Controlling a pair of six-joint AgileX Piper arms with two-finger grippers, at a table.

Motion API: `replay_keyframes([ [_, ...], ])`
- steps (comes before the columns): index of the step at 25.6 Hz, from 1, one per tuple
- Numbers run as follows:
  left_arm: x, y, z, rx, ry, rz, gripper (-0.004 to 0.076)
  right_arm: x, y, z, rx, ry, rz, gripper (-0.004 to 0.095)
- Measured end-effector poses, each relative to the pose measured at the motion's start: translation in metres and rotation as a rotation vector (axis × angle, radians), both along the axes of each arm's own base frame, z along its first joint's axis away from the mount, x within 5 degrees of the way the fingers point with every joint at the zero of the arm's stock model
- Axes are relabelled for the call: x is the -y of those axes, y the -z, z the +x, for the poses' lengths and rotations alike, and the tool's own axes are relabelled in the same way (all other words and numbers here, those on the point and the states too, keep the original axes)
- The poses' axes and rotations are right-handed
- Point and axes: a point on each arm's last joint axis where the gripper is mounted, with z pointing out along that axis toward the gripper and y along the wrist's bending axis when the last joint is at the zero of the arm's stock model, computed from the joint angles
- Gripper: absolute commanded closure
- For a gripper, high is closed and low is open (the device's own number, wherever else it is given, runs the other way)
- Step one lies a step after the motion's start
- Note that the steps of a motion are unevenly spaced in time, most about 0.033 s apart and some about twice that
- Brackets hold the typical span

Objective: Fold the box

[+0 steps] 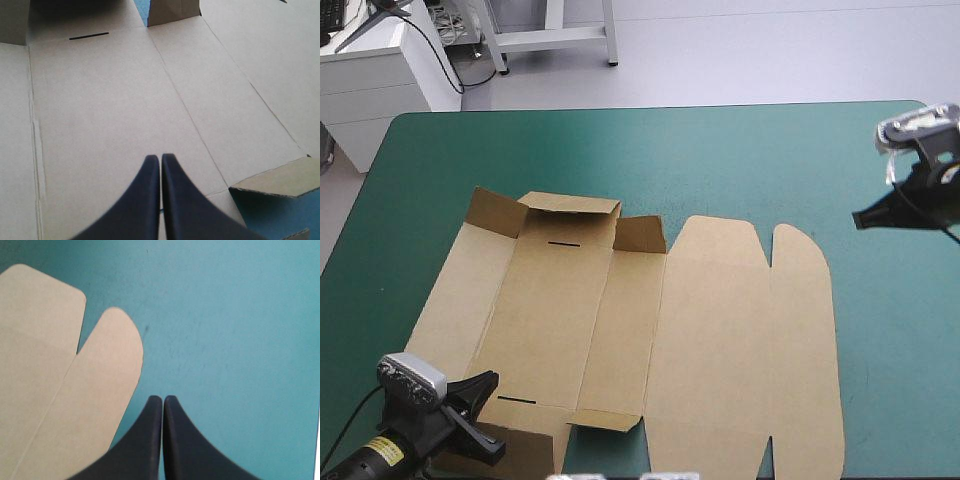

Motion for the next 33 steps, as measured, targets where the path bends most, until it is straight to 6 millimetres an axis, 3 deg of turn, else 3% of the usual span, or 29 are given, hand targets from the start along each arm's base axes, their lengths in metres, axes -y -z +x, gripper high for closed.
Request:
replay_keyframes([
  [7,0.000,0.000,0.000,0.001,0.000,0.000,0.0732,-0.006,0.047,-0.074,-0.077,0.074,0.062,0.0926],
  [8,0.000,0.000,0.000,-0.002,0.000,0.000,0.0732,-0.008,0.060,-0.093,-0.084,0.092,0.077,0.0926],
  [12,0.001,-0.006,0.006,-0.034,-0.008,-0.010,0.0732,-0.013,0.080,-0.120,-0.085,0.109,0.117,0.0925],
  [15,0.005,-0.025,0.031,-0.130,-0.045,-0.025,0.0732,-0.020,0.087,-0.142,-0.048,0.095,0.171,0.0925],
  [20,0.014,-0.057,0.090,-0.240,-0.079,-0.016,0.0732,-0.022,0.088,-0.150,-0.024,0.091,0.176,0.0925],
  [24,0.009,-0.080,0.139,-0.283,-0.172,-0.001,0.0731,-0.022,0.088,-0.150,-0.026,0.091,0.176,0.0926],
  [29,-0.029,-0.093,0.181,-0.315,-0.336,-0.015,0.0731,-0.022,0.088,-0.150,-0.025,0.076,0.164,0.0926],
  [33,-0.077,-0.091,0.189,-0.377,-0.452,-0.076,0.0731,-0.022,0.088,-0.150,-0.023,0.071,0.160,0.0925],
])
